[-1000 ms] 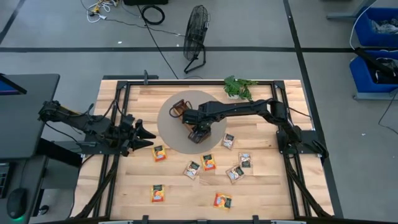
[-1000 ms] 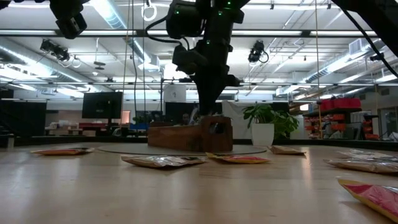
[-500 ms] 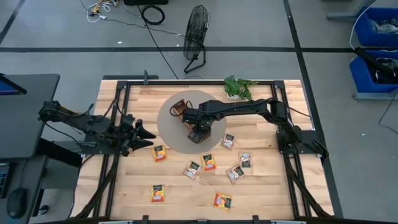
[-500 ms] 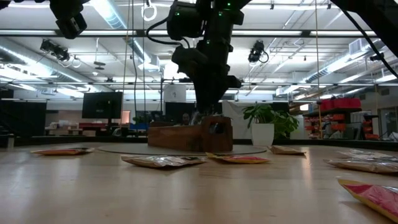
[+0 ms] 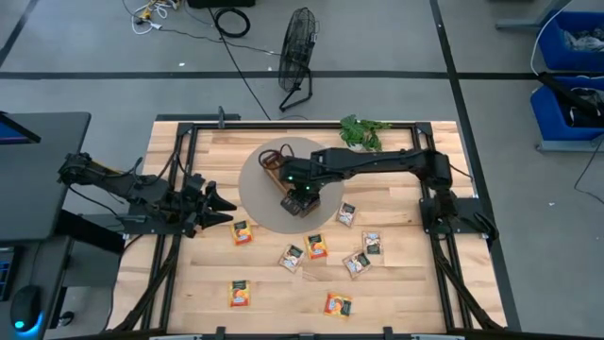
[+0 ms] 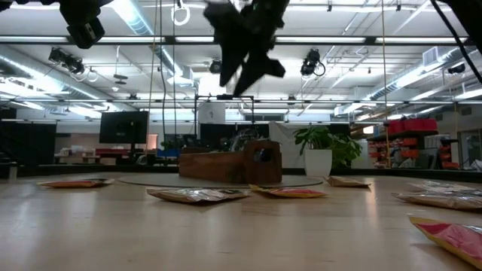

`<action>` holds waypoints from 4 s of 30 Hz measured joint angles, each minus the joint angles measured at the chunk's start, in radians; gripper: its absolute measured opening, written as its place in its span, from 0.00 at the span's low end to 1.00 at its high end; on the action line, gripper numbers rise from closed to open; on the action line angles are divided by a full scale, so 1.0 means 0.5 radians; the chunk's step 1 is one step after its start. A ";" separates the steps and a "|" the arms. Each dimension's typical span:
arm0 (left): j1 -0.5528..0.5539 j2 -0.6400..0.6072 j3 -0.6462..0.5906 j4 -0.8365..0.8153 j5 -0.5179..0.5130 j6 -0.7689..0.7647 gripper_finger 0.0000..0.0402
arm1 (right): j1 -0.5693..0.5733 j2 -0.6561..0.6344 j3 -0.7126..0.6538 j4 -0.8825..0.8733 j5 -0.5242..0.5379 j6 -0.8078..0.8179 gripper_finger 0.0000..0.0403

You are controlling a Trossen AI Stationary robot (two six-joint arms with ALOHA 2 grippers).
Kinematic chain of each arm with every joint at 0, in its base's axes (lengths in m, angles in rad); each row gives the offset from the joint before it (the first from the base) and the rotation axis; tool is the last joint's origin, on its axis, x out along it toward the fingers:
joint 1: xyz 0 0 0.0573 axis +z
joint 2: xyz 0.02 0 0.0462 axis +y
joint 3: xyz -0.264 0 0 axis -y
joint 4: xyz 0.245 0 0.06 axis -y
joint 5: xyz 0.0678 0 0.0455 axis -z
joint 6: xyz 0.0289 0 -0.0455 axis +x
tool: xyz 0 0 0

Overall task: Pick & Place Tea
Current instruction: Put the brown tea bag into the middle section of the wooden organizer

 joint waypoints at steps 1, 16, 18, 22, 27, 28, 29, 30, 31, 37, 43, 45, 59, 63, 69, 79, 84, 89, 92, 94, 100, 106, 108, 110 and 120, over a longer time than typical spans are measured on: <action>0.000 0.000 0.001 0.000 0.000 0.001 0.50 | 0.022 -0.025 0.000 0.045 0.035 -0.005 0.44; 0.000 0.000 0.001 -0.010 0.000 0.002 0.50 | 0.271 -0.238 0.000 0.332 0.202 -0.032 0.42; 0.000 0.000 0.001 -0.011 0.000 0.002 0.50 | 0.304 -0.261 0.001 0.359 0.213 -0.008 0.42; 0.000 0.000 0.001 -0.025 0.000 0.002 0.50 | 0.368 -0.265 0.001 0.417 0.269 0.056 0.42; 0.001 0.000 0.001 -0.027 0.000 0.002 0.50 | 0.484 -0.278 0.001 0.509 0.308 0.199 0.42; 0.001 0.000 0.001 -0.031 0.001 0.002 0.50 | 0.513 -0.278 0.001 0.493 0.315 0.239 0.42; 0.001 0.000 0.001 -0.035 0.001 0.002 0.50 | 0.549 -0.277 0.001 0.470 0.333 0.275 0.42; 0.001 0.000 0.001 -0.039 0.001 0.002 0.50 | 0.585 -0.277 0.001 0.456 0.354 0.317 0.42; 0.001 0.000 0.001 -0.039 0.000 0.002 0.50 | 0.623 -0.277 0.001 0.470 0.387 0.362 0.42; 0.001 0.000 0.001 -0.041 0.000 0.005 0.50 | 0.808 -0.276 0.001 0.633 0.788 0.543 0.42; 0.001 0.000 0.001 -0.041 0.001 0.001 0.50 | 0.818 -0.275 0.001 0.992 0.924 0.450 0.40; 0.001 0.000 0.001 -0.041 0.001 0.001 0.50 | 0.776 -0.275 0.001 1.239 0.748 0.329 0.38; 0.001 0.000 0.001 -0.042 0.001 -0.053 0.50 | 0.535 -0.335 0.000 1.850 0.389 -0.189 0.32; 0.001 0.000 0.001 -0.043 0.001 -0.061 0.50 | 0.488 -0.405 -0.179 2.035 0.320 -0.201 0.32; 0.001 0.000 0.001 -0.054 0.001 -0.068 0.50 | 0.418 -0.739 -0.941 2.957 0.317 -0.123 0.31; 0.001 0.000 0.001 -0.081 -0.009 -0.108 0.50 | 0.490 -1.492 -1.769 2.387 0.556 0.382 0.31; 0.001 -0.001 0.001 -0.084 -0.028 -0.111 0.50 | 0.598 -1.758 -1.890 1.527 0.559 0.795 0.31; 0.001 -0.001 0.001 -0.085 -0.068 -0.111 0.50 | 0.691 -1.826 -1.891 0.746 0.467 1.119 0.31; 0.002 -0.001 0.001 -0.087 -0.076 -0.113 0.50 | 0.723 -1.801 -1.891 0.449 0.376 1.200 0.31; 0.002 0.000 0.001 -0.093 -0.080 -0.117 0.50 | 0.735 -1.770 -1.891 0.324 0.342 1.212 0.32; 0.002 -0.001 0.001 -0.096 -0.083 -0.121 0.50 | 0.731 -1.662 -1.895 0.093 0.179 1.095 0.38; 0.002 -0.001 0.001 -0.101 -0.083 -0.147 0.50 | 0.658 -1.559 -2.103 0.293 -0.128 0.939 0.40; 0.002 0.000 0.001 -0.100 -0.084 -0.165 0.50 | 0.624 -1.547 -2.192 0.393 -0.198 0.906 0.40; 0.002 -0.001 0.001 -0.101 -0.084 -0.200 0.50 | 0.592 -1.547 -2.263 0.424 -0.234 0.896 0.40; 0.006 0.000 0.001 -0.121 -0.085 -0.229 0.50 | 0.432 -1.544 -2.470 0.446 -0.197 0.669 0.40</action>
